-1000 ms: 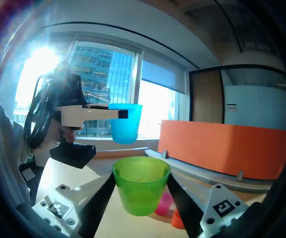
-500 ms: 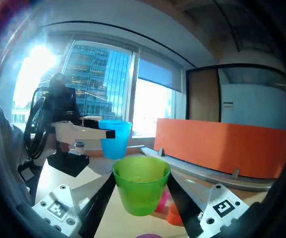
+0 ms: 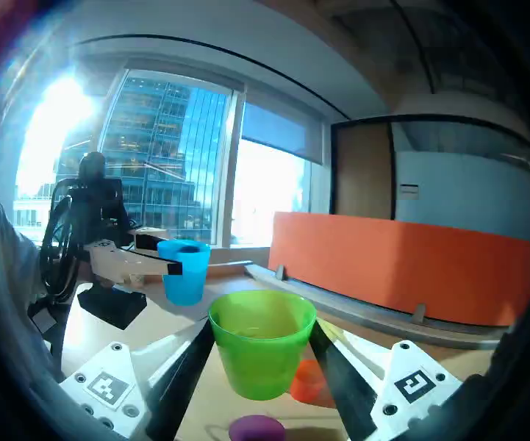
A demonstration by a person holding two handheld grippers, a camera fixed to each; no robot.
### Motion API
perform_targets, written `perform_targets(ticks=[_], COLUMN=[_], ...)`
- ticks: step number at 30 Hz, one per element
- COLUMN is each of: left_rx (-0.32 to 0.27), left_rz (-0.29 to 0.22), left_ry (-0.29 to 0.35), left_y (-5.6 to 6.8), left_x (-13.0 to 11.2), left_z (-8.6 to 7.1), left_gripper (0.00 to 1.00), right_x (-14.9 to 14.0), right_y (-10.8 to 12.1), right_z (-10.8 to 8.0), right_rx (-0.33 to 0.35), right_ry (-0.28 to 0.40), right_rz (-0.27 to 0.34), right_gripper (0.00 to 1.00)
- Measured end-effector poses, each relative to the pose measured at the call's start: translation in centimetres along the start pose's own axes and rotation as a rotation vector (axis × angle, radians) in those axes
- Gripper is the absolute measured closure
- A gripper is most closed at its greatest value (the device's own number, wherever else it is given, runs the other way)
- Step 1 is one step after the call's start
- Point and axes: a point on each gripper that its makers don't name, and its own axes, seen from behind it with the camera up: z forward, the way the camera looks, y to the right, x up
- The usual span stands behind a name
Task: Pour water
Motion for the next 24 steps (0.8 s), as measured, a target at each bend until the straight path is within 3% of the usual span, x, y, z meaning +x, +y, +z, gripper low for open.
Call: perform_targets(ticks=[12,24], left_rx=[-0.015,-0.041], left_rz=[-0.004,-0.001], left_ry=[-0.026,-0.092], left_y=[0.6,1.2], left_x=[-2.2,-5.2], left_z=[-0.5,-0.4], left_gripper=[0.12,0.13], right_x=[-0.5,-1.4], right_y=[2.7,4.8], right_z=[-2.7,-4.9], right_rx=[-0.057,-0.098], right_ry=[-0.031,-0.065], right_rz=[-0.002,0.009], right_gripper=[0.11,0.10])
